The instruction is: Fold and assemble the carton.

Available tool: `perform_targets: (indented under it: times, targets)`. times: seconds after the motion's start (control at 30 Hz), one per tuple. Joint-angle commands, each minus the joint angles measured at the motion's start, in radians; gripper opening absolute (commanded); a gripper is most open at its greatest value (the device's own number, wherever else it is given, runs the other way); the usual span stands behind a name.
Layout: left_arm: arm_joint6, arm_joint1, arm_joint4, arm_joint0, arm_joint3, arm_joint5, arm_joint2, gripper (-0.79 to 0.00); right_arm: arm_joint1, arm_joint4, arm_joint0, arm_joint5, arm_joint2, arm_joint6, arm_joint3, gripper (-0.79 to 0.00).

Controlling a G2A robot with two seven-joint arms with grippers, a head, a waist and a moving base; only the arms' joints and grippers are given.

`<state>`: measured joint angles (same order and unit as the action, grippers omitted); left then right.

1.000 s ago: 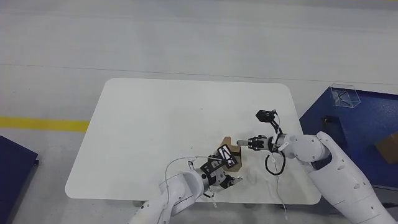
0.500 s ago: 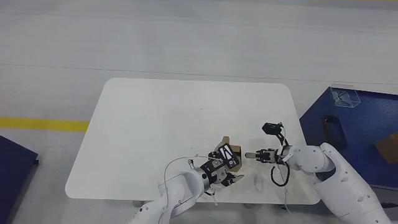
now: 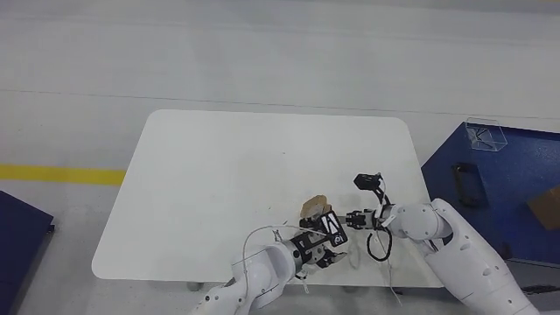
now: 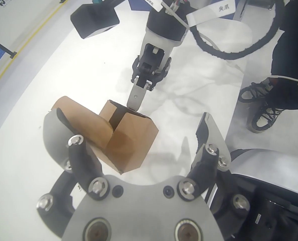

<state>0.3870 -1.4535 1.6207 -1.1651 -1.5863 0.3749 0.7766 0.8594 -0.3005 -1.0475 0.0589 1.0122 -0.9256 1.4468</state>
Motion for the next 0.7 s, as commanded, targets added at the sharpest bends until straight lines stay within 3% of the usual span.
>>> perform_targets:
  times: [0.0,0.33,0.67]
  targets:
    - [0.004,-0.001,0.000,0.004,0.008,0.002,-0.005,0.000,0.002,-0.002,0.003,0.000,0.000,-0.002,0.001,0.000]
    - [0.024,-0.013,-0.014,0.034,0.055,0.004,-0.028,0.000,0.004,0.000,0.002,-0.005,0.023,-0.017,0.012,0.000]
    - [0.023,-0.018,-0.019,0.041,0.086,-0.010,-0.029,0.000,-0.004,0.159,-0.038,-0.108,0.134,0.030,-0.032,0.000]
